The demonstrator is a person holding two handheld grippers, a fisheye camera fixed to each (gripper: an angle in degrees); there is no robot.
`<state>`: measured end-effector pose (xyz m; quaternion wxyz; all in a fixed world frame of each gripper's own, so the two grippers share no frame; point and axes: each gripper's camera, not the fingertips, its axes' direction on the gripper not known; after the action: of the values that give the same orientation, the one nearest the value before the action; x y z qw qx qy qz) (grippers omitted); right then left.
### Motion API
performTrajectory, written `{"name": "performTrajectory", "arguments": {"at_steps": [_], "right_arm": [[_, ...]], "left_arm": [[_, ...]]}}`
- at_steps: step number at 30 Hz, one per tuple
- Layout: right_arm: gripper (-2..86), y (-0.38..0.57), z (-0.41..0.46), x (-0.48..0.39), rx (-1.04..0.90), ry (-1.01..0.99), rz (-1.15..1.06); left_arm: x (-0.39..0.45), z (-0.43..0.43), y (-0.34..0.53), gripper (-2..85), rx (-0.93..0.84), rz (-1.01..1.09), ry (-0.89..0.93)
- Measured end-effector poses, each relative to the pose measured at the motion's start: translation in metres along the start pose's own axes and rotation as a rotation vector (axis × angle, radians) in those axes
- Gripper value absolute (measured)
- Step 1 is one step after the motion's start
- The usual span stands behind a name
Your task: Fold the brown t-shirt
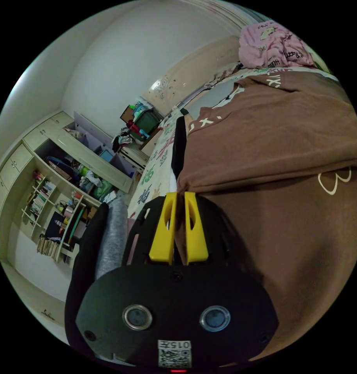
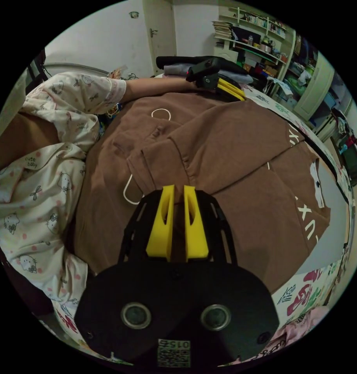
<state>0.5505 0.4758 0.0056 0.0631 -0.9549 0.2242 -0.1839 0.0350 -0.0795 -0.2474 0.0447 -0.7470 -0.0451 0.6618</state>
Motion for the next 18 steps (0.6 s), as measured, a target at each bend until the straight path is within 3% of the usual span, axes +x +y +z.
{"name": "performTrajectory", "arguments": {"at_steps": [6, 9, 12, 14, 18], "right_arm": [[7.3, 0.023, -0.013, -0.016, -0.008, 0.077, -0.065], [10.8, 0.065, -0.060, -0.012, 0.167, 0.162, -0.002], [10.9, 0.129, -0.110, 0.025, 0.467, 0.253, 0.298], [9.7, 0.190, -0.121, 0.065, 0.653, 0.331, 0.630], [10.9, 0.245, -0.096, 0.108, 0.698, 0.333, 0.936]], "left_arm": [[-0.024, 0.025, 0.027, 1.8, -0.021, -0.020, 0.077], [-0.063, 0.034, 0.038, 2.2, -0.060, -0.038, 0.218], [-0.125, 0.023, 0.058, 2.8, 0.007, -0.173, 0.354], [-0.160, 0.016, 0.069, 3.1, 0.104, -0.279, 0.419], [-0.203, 0.044, 0.063, 4.7, 0.229, -0.487, 0.517]]}}
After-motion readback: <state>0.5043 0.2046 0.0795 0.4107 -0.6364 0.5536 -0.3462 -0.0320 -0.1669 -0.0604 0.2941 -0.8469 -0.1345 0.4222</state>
